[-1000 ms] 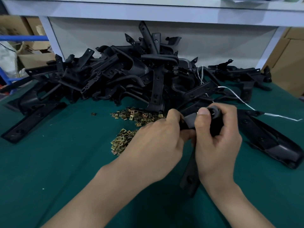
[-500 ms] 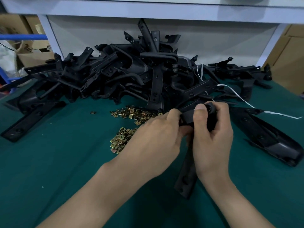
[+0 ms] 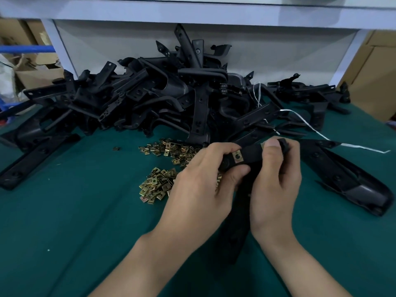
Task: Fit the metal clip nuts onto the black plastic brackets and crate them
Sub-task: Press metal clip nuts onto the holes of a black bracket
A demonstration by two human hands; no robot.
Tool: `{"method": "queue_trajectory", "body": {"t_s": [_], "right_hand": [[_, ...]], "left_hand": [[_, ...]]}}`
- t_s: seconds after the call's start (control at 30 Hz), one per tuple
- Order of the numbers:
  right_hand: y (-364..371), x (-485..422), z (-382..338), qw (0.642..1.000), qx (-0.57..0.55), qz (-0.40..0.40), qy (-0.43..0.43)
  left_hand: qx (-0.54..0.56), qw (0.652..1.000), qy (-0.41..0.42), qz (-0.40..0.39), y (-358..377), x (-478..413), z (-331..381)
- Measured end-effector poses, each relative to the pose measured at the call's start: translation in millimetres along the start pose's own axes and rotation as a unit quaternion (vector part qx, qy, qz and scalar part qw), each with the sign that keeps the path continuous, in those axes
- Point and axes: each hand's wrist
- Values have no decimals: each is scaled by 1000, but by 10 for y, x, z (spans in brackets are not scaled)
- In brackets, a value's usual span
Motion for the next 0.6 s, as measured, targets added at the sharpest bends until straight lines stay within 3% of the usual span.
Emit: {"method": "queue_trajectory", "body": {"t_s": [0.23, 0.6], "right_hand": [[65, 82, 25, 999, -15, -21, 25], [99, 114, 138, 989, -37, -99, 100]], "left_hand": [[-67, 992, 78, 78, 22, -7, -81], [-95, 994, 40, 34, -109, -27, -339]]}}
Point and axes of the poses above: each hand's wrist, its own x-axis away from the middle knuckle, its own y-axis out of the palm, z = x × y, and after that the axes turned 7 degrees about x, right-handed
